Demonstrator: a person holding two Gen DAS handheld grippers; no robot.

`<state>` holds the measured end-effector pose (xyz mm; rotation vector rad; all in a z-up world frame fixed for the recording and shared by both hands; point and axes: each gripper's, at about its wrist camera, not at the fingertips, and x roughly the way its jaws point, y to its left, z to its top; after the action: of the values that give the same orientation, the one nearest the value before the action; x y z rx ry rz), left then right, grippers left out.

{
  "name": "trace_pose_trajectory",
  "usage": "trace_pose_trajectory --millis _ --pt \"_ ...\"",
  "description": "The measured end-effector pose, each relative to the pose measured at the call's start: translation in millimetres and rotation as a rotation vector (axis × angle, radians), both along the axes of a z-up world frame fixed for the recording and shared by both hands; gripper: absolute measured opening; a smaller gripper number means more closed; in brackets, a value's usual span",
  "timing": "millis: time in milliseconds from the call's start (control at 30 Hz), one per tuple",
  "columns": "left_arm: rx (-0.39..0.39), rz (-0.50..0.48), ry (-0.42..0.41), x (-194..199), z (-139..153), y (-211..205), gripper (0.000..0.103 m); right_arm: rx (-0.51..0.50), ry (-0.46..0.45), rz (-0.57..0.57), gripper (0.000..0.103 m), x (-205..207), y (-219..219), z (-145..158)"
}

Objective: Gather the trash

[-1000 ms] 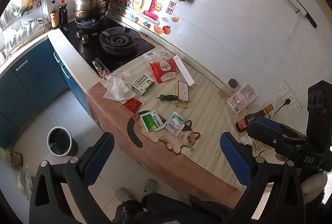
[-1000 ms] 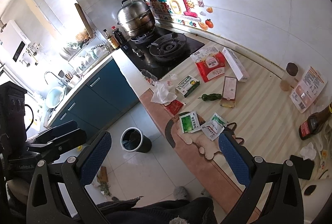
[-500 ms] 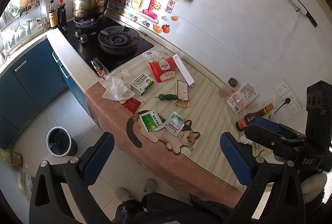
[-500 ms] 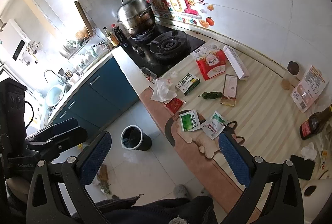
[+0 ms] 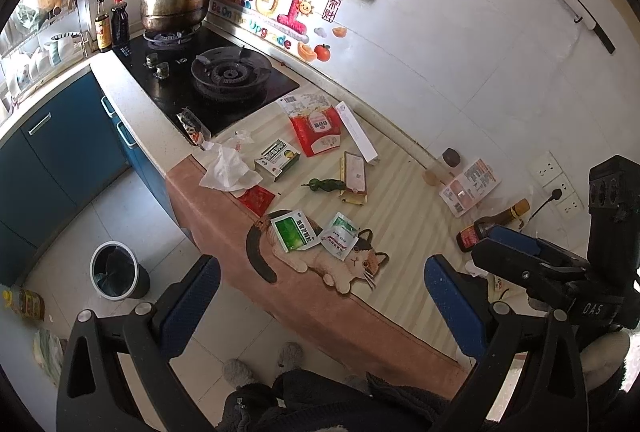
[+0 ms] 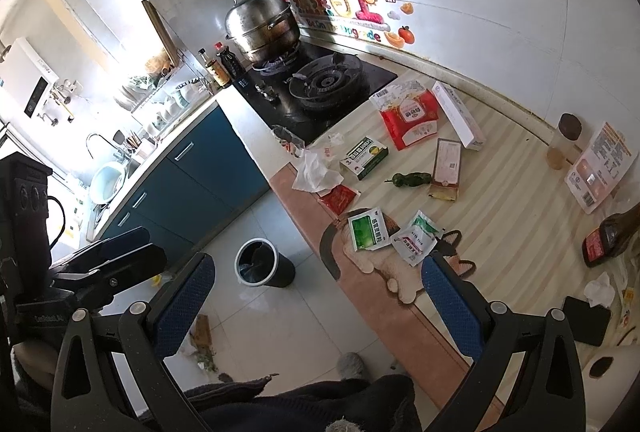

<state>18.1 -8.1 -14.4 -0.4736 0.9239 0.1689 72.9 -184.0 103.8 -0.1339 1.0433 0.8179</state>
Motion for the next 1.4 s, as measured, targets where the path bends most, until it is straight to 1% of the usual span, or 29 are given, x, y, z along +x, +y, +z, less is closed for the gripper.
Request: trace_pose_trajectory --millis 133,400,567,833,867,900,1000,1033,1067,1100,1133,1167,1267,1300,1333,1400 --pt "-0.004 -0.005 0.004 -1 -2 6 0.103 -0.001 0.001 -0.002 0.103 1 0 0" --pt "-0.005 -0.008 0.006 0 -2 4 0.103 -0.002 0.005 -0.001 0.103 4 0 1" --pt "-0.005 -0.01 0.008 1 -3 4 0.103 -0.002 0.011 -0.005 0.103 -3 1 -7" --pt "-0.004 -0.022 0.012 2 -6 6 0.103 -0.001 0.015 -0.013 0.103 -1 2 -9" --pt "0.01 -0.014 0.013 2 -6 8 0.103 -0.002 0.013 -0.021 0.103 1 3 -9" --pt "0.046 0.002 0.018 2 -7 10 0.103 -0.004 0.009 -0.042 0.103 0 3 -13" --pt "0.228 0.075 0.061 11 -18 19 0.103 -0.039 -0.017 -0.136 0.103 3 5 -24" --pt "0.298 0.099 0.085 16 -25 21 0.103 -0.053 -0.029 -0.174 0.103 5 4 -29" --pt "0.344 0.112 0.103 21 -33 24 0.103 -0.073 -0.048 -0.215 0.103 7 4 -35" --pt "0.387 0.123 0.127 28 -45 27 0.103 -0.099 -0.069 -0.256 0.103 10 4 -43" --pt "0.406 0.128 0.148 34 -56 32 0.103 -0.126 -0.082 -0.289 0.103 13 4 -53" --pt "0.413 0.13 0.176 41 -70 37 0.103 -0.152 -0.088 -0.319 0.103 18 5 -66" --pt "0.38 0.133 0.269 65 -120 51 0.103 -0.229 -0.064 -0.41 0.103 46 6 -110" --pt "0.373 0.138 0.3 68 -132 56 0.103 -0.263 -0.038 -0.446 0.103 56 7 -134" --pt "0.355 0.143 0.339 76 -151 59 0.103 -0.286 -0.008 -0.47 0.103 73 7 -152" --pt "0.349 0.166 0.405 88 -179 66 0.103 -0.334 0.06 -0.505 0.103 100 11 -198"
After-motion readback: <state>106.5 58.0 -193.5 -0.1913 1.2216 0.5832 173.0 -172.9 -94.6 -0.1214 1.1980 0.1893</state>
